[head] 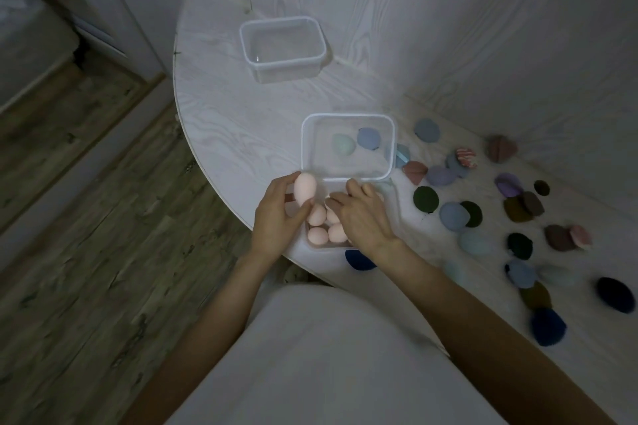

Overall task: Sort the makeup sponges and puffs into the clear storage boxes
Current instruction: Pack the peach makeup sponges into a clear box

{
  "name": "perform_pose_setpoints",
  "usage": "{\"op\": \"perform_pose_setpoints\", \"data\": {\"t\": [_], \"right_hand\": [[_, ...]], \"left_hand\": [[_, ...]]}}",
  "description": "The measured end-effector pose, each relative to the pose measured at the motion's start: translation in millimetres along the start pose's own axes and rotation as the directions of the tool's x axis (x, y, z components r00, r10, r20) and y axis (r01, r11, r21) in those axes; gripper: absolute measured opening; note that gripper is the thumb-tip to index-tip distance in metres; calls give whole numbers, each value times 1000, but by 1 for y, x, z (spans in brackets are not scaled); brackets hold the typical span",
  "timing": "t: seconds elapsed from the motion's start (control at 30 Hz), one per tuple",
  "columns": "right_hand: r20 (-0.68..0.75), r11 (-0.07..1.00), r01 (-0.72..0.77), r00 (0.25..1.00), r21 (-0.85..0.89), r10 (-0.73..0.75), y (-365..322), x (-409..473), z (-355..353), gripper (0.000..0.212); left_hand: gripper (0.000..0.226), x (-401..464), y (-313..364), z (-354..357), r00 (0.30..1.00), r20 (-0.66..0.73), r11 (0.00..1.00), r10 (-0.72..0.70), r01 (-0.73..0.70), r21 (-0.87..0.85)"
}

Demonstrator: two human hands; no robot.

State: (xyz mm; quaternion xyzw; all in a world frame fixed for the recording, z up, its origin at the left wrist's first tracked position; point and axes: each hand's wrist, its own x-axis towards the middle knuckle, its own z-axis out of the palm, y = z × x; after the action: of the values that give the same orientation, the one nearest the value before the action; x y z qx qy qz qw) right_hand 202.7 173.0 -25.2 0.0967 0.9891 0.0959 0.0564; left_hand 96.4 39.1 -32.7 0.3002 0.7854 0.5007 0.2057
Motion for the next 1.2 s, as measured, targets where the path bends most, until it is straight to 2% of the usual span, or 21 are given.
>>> {"op": "perform_pose_setpoints", "data": {"t": [0.1, 0.2, 0.27, 0.4, 0.53, 0.6, 0.67, 0.77, 0.8, 0.93, 1.03, 1.07, 1.17, 1.2], "right_hand": [[-3, 999, -32, 999, 30, 32, 5, 1, 5, 29], [-141, 981, -25, 989, 193, 53, 9, -1, 9, 21], [-207, 957, -33, 974, 289, 96, 11, -4, 12, 15], [-203, 957, -90, 968, 277, 150, 11, -4, 18, 12], [-213, 941, -132, 955, 312, 205, 8, -6, 19, 11], [-203, 933, -152, 953, 327, 226, 8, -6, 20, 11], [-191, 918, -171, 949, 357, 251, 9, -6, 20, 21], [-218, 902, -163, 939, 399, 267, 11, -6, 22, 21], [-229, 897, -160, 935, 411, 272, 11, -6, 23, 21], [-258, 893, -159, 923, 420, 285, 9, -6, 25, 22], [-241, 899, -158, 931, 409, 274, 8, -7, 25, 18], [-229, 896, -163, 933, 412, 276, 7, -7, 24, 21], [-188, 893, -183, 941, 412, 280, 7, -7, 20, 29], [-178, 897, -187, 945, 400, 276, 8, -7, 18, 30]], "left_hand": [[50, 2, 1, 3, 994, 28, 975, 102, -106, 195], [52, 7, 5, 1, 959, 126, 894, 252, -281, 349], [51, 12, 9, -2, 920, 193, 834, 341, -390, 390], [30, 26, 8, -6, 834, 195, 667, 516, -534, 519], [21, 30, 6, -5, 736, 358, 518, 575, -666, 536], [19, 35, 14, -5, 712, 433, 463, 553, -694, 551], [16, 41, 21, -4, 701, 499, 385, 510, -705, 596], [8, 39, 26, 0, 697, 609, 264, 378, -712, 651], [14, 38, 27, 1, 697, 638, 223, 327, -713, 665], [23, 37, 28, 9, 685, 713, 68, 149, -727, 684], [11, 33, 37, 17, 690, 724, -104, 18, -719, 687], [15, 34, 40, 21, 697, 716, -111, -40, -715, 690], [31, 42, 48, 35, 692, 702, 65, -167, -703, 708], [31, 43, 52, 37, 708, 690, 81, -152, -687, 722]]}}
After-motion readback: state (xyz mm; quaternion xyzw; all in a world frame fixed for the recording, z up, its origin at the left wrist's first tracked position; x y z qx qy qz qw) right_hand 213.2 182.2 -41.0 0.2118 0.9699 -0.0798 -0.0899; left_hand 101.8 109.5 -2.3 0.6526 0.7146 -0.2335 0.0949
